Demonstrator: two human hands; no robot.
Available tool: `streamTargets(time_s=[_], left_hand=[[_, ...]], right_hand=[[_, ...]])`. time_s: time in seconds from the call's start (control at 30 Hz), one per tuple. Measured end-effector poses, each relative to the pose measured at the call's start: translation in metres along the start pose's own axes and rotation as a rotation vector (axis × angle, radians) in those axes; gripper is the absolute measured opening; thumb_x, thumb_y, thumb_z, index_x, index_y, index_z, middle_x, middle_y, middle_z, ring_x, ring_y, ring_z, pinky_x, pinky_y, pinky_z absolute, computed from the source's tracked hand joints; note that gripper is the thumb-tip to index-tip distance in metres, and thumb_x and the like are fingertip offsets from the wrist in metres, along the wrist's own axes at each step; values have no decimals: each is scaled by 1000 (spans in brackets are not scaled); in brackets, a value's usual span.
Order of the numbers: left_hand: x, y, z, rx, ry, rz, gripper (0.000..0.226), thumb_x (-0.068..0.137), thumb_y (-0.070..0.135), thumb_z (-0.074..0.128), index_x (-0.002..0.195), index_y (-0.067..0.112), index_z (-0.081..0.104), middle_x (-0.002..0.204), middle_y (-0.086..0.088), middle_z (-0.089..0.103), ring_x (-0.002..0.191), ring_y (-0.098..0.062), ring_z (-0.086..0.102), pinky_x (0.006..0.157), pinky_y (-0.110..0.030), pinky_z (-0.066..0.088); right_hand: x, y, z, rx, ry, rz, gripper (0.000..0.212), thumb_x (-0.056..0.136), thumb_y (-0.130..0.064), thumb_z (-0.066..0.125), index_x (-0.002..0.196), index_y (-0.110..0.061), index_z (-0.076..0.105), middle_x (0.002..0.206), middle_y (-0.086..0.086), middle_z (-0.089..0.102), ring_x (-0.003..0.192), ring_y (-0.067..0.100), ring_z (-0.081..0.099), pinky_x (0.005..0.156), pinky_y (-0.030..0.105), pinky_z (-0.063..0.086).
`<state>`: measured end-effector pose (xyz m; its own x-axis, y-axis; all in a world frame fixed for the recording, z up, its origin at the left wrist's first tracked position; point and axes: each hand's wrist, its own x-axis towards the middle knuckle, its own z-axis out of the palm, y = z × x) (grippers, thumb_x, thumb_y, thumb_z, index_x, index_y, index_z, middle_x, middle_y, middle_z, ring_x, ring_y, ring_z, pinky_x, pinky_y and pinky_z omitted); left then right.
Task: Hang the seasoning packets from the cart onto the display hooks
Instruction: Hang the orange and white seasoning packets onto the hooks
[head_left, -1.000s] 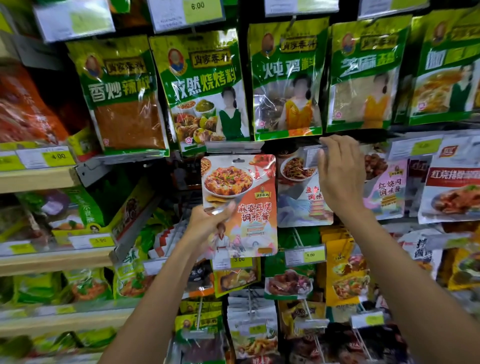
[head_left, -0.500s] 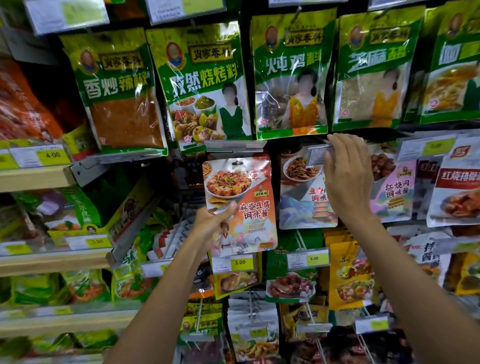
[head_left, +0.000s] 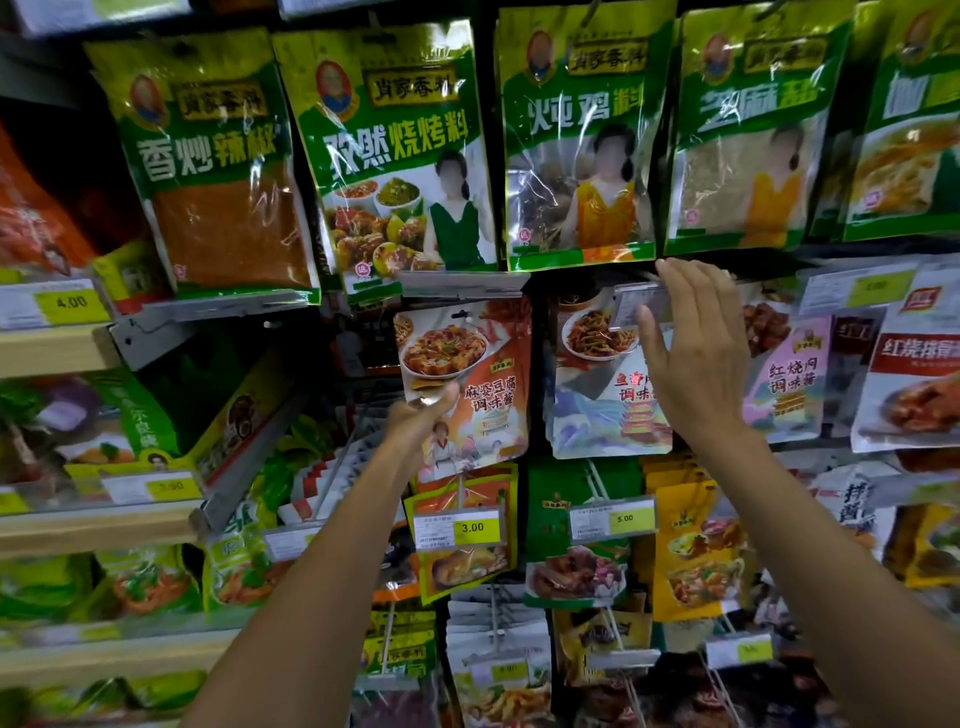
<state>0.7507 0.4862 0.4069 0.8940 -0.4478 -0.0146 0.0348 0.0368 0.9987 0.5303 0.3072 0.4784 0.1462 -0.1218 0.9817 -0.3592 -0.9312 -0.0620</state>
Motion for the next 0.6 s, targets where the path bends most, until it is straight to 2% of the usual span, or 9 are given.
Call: streamTargets(time_s=[0.1,0.17,0.23,0.3,0.33,0.4,0.43,0.5,0.6], left_hand=[[4,2,7,15,12,-48,37,75,35,78,77,4,57,40,0,52,32,-9,44,52,-29,39],[4,6,14,2,29,-80,38,78,33,76,90,2,56,35,-1,47,29,-9,41,49,-28,38],[2,8,19,-18,41,-94,43,82,31,74,104,2,52,44,-5,49,35,-12,41,44,-25,35],[-3,9,22,-41,30,-83,43,84,31,72,112,1,56,68,-9,55,48,-15,40,53,-31,38],[-7,9,23,-34,32,-78,39,86,31,70,109,1,58,75,-9,55,53,-16,41,57,-32,38],[-20,7,23,54,84,-24,27,88,29,67,85,3,58,70,-9,51,58,-17,44,58,-31,37],[-29,7,22,146,150,36,30,89,28,66,73,5,54,67,-12,50,59,-21,45,57,-31,34],[-50,3,16,335,290,156,34,95,27,57,70,4,53,71,-17,51,63,-24,45,55,-31,32],[-89,-3,7,504,413,269,30,100,26,46,111,0,53,97,-17,59,83,-32,55,67,-41,43]], right_hand=[[1,-1,-2,-11,-19,-3,41,99,-22,51,131,5,53,131,20,58,126,35,50,111,41,35],[0,-2,-3,-12,-35,-3,42,99,-22,51,132,5,52,133,20,57,128,34,50,112,40,33],[0,-3,-6,-9,-47,1,42,100,-22,50,132,5,52,134,19,56,129,34,49,113,38,31],[-1,-5,-11,-8,-59,0,42,99,-20,50,133,4,51,134,19,55,129,34,48,113,38,31],[-2,-6,-14,-6,-61,0,42,99,-19,51,133,4,51,135,19,55,129,34,48,113,39,33],[-5,-10,-22,8,-60,4,40,98,-18,51,132,4,52,134,18,56,128,34,49,112,42,35],[-8,-13,-27,18,-63,9,39,98,-18,51,131,4,53,133,18,57,127,34,49,111,43,37],[-19,-20,-40,32,-90,32,38,97,-16,53,129,5,55,131,19,58,125,35,51,108,45,40],[-50,-28,-66,62,-193,109,34,94,-10,57,124,6,58,126,21,60,119,37,56,103,46,45]])
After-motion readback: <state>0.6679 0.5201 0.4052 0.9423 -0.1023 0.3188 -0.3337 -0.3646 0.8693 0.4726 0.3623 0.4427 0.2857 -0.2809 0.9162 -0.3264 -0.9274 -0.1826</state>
